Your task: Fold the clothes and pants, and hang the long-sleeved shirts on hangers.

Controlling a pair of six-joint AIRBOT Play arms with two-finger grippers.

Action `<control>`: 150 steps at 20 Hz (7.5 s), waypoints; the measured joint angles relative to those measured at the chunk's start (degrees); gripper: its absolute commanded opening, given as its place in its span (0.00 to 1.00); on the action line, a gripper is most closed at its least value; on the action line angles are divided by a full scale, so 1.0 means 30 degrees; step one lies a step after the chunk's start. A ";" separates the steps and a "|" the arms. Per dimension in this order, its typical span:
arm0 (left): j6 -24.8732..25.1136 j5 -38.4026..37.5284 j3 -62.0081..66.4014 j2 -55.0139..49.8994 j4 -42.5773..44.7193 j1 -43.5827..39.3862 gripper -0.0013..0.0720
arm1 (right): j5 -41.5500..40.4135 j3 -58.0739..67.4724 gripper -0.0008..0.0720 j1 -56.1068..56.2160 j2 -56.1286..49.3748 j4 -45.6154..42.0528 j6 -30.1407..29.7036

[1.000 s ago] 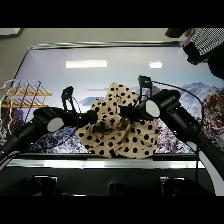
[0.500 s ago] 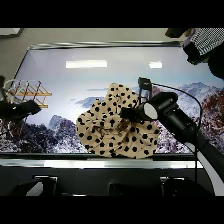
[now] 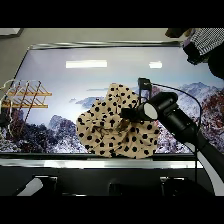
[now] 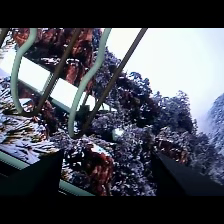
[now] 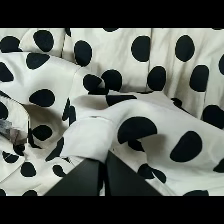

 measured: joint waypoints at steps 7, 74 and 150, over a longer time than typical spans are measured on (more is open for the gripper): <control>0.5144 0.1311 -0.0022 -0.3716 0.0095 0.0714 0.83 | 0.0015 0.0000 0.05 0.0000 0.0000 -0.0007 -0.0146; 1.4542 -0.7854 -0.7213 1.2313 -1.0083 -1.2313 0.05 | 0.0860 -0.0022 0.05 -0.5887 -0.2229 0.2754 0.1974; 2.0567 0.2871 -0.4036 -0.1581 -1.7041 -2.1478 0.05 | 0.6309 0.6637 0.77 -0.3344 0.3912 0.3534 -0.4488</control>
